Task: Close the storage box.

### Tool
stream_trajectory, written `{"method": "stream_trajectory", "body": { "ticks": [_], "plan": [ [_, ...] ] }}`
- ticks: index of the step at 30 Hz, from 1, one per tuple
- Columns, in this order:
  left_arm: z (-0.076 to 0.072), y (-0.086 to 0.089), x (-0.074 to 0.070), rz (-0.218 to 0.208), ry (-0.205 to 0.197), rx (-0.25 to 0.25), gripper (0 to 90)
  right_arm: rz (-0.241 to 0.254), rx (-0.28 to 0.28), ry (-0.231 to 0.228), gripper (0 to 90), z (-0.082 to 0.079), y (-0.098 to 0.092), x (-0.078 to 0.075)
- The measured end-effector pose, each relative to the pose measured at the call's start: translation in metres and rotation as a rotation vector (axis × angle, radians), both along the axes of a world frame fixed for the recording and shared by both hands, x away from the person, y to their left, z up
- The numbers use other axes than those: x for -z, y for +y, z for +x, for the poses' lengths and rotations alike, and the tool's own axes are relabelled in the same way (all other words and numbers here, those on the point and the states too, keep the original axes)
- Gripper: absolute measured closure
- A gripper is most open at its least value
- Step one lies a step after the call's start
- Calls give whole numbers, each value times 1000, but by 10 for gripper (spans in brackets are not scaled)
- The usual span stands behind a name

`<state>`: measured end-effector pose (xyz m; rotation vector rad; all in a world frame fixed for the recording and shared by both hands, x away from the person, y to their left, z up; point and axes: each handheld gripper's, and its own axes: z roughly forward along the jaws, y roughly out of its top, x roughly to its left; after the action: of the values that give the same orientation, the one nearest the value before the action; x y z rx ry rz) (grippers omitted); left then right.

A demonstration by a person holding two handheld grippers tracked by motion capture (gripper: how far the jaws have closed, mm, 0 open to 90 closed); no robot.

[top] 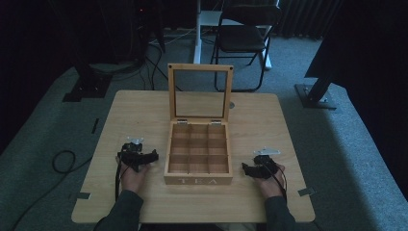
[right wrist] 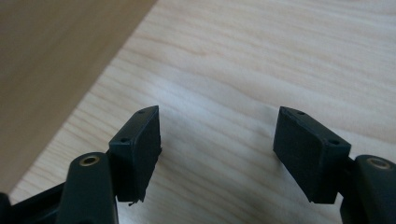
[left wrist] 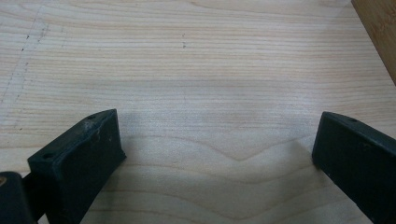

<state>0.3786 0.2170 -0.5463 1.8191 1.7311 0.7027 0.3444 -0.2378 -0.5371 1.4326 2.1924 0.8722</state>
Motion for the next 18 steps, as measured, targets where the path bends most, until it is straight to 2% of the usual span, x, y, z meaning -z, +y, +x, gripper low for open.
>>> {"method": "stream_trajectory", "body": {
  "ticks": [11,18],
  "plan": [
    [0,1,0,1,2,13,16,72,8,-56,336,14,8,-23],
    [0,1,0,1,2,13,16,78,2,-63,351,24,11,-31]
  ]
}}
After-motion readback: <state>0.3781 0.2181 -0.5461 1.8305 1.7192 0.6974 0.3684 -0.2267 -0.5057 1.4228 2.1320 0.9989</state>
